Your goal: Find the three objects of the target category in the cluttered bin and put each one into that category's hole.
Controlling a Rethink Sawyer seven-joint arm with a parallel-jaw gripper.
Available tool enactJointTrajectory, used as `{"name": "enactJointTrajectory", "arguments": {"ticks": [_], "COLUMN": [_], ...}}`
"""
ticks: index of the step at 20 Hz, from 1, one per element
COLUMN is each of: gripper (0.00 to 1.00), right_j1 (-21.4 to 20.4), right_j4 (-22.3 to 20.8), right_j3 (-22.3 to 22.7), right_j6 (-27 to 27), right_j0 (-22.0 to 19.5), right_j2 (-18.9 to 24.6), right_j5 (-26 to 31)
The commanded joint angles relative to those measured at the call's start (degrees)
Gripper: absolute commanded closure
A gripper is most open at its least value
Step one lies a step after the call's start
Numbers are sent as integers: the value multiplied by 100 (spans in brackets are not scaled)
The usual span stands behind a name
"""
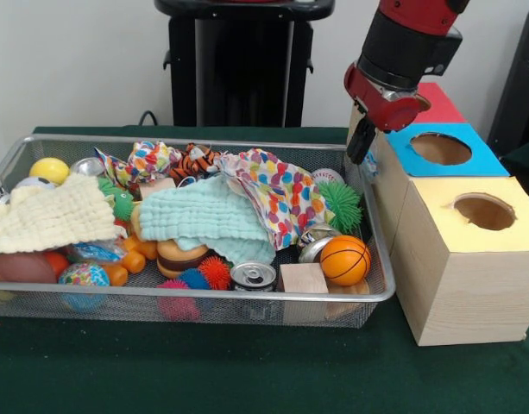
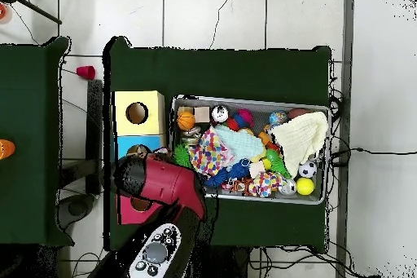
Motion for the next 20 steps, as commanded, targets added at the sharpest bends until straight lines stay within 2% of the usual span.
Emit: {"name": "enactJointTrajectory", "arguments": {"ticks": [1, 6, 10, 14, 19, 20], "gripper": [100, 100, 100, 100, 100, 0], "right_j1": [129, -61, -286, -390, -439, -498], "right_j4": [-43, -549, -962, -1302, -1561, -1614], "right_j3": [2, -672, -1086, -1283, -1275, -1191], "right_j6": [401, -48, -553, -737, -646, -538], "right_j0": [-234, -360, -679, -924, -1092, -1145], "right_j2": [643, -5, -118, 25, 292, 411], "right_j5": [20, 1258, 1880, 2138, 1959, 1876]}}
